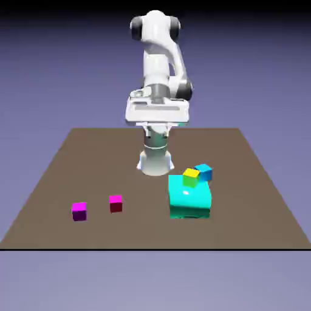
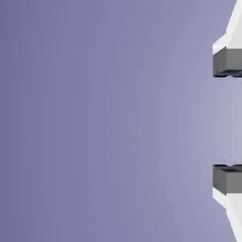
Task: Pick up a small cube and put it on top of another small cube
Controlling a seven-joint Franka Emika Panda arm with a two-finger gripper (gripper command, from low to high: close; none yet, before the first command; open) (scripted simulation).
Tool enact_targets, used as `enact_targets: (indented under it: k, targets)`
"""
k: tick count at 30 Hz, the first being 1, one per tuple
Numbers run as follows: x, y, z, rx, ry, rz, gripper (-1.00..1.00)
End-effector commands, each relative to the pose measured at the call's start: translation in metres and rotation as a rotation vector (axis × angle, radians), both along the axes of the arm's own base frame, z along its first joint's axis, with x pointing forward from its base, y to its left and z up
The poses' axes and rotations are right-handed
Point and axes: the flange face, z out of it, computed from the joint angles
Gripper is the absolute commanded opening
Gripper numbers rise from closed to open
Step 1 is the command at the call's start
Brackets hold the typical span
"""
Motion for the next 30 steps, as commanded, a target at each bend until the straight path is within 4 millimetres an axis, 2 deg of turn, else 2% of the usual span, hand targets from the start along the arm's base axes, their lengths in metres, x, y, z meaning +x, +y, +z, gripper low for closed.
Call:
enact_targets:
  k: [1,7,13,19,25,26,30]
  targets:
    - [0.007,-0.01,-0.009,-0.005,0.039,0.0,0.0]
    - [0.038,-0.074,-0.071,-0.032,0.271,0.007,0.0]
    - [0.047,-0.144,-0.139,-0.05,0.5,0.026,0.0]
    - [0.034,-0.216,-0.204,-0.06,0.722,0.056,0.0]
    - [0.004,-0.286,-0.256,-0.062,0.928,0.093,0.0]
    - [0.004,-0.286,-0.256,-0.062,0.928,0.093,0.0]
    - [-0.003,-0.287,-0.315,-0.064,0.927,0.094,0.0]
